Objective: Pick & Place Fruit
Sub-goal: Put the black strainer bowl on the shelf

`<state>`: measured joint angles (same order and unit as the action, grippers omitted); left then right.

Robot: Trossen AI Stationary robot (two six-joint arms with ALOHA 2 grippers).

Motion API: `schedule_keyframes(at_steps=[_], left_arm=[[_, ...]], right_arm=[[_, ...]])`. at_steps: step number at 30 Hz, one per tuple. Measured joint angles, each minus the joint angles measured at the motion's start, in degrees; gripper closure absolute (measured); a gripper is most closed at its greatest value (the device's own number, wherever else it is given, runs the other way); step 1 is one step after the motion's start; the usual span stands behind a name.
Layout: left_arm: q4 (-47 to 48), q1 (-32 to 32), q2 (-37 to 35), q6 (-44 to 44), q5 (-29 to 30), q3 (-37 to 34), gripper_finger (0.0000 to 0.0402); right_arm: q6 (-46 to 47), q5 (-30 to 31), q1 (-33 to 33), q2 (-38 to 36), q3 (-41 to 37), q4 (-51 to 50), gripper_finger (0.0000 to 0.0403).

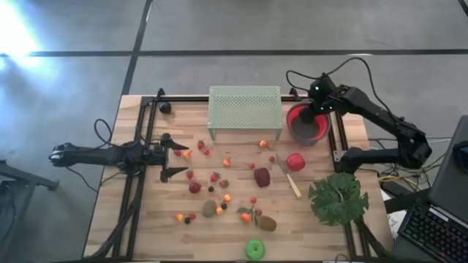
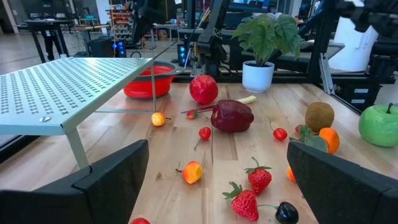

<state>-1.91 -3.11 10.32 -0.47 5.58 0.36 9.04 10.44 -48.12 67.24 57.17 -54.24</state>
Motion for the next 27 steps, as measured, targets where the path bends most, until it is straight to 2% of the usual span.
schedule_keyframes(at_steps=[6,15,21,25,27], left_arm=[[0.0,0.02,0.0,0.0,0.0,-0.01,0.0014],[0.0,0.0,-0.02,0.0,0.0,-0.02,0.0014],[0.0,0.0,-0.02,0.0,0.0,-0.01,0.0014],[0.02,0.0,-0.02,0.0,0.0,0.0,0.0014],[0.01,0.01,-0.01,0.0,0.0,-0.01,0.0014]], right_arm=[[-1.07,-0.16,-1.94,7.43,3.9,-0.75,0.0278],[0.76,0.17,-7.15,13.97,11.36,-12.55,0.0203],[2.97,0.78,-7.0,14.41,11.41,-12.03,0.0187],[4.17,1.34,-7.02,14.41,10.57,-10.57,0.019],[3.25,-0.35,-6.92,14.39,10.14,-9.42,0.0194]])
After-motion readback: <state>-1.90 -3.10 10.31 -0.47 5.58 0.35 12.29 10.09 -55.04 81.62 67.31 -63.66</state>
